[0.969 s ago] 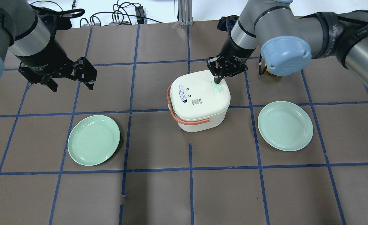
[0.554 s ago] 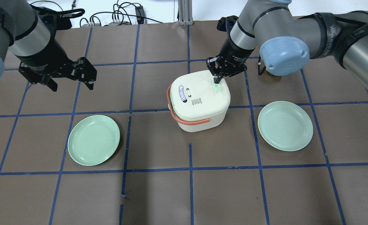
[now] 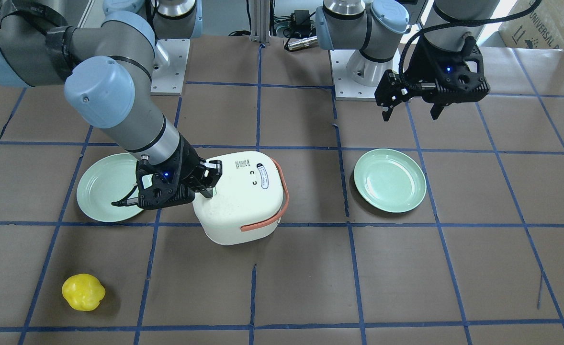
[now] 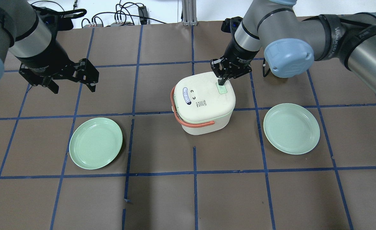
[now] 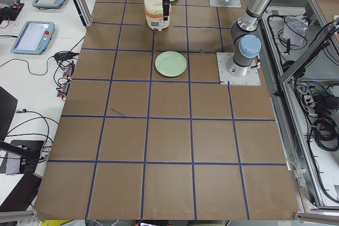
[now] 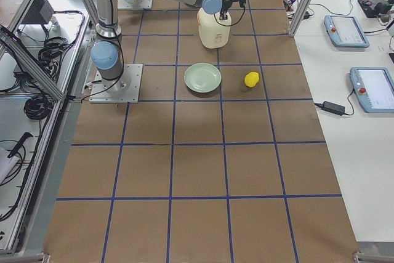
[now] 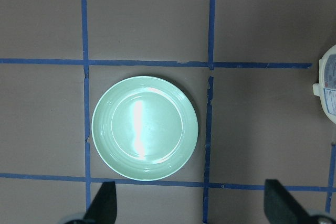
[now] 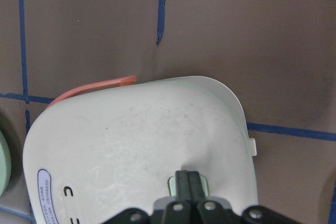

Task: Press rice cooker button
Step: 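Press down on the rice cooker's lid button with the right gripper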

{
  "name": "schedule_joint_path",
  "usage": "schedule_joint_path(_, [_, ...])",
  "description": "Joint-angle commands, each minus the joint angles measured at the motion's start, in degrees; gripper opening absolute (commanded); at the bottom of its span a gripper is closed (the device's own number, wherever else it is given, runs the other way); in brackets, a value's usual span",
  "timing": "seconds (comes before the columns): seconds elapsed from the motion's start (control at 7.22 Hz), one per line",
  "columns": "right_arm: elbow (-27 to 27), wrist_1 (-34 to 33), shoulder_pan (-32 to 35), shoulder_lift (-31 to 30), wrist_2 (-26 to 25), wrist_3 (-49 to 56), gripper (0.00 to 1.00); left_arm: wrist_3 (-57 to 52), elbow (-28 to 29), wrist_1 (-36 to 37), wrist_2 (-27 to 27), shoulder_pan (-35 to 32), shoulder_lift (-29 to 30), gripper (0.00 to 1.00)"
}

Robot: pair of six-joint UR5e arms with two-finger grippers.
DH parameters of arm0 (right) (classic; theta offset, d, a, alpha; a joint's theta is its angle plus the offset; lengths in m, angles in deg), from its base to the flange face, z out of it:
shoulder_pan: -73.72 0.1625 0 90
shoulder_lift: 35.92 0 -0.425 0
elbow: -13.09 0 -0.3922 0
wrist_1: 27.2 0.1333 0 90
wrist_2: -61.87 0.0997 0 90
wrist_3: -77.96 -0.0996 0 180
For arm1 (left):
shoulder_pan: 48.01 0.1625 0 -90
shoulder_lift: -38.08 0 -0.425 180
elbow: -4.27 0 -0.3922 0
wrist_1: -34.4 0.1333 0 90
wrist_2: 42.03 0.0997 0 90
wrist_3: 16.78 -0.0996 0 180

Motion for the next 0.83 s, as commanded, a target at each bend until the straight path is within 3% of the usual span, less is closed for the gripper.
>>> schedule_joint_path(0.0, [0.0,-0.3,0.0,0.2,0.0,0.0,0.07,0.0,0.0,0.0,0.0,0.0,0.0,1.00])
schedule_joint_path(0.69, [-0.1,-0.3,0.0,0.1,-0.1,-0.6,0.08,0.0,0.0,0.0,0.0,0.0,-0.1,1.00])
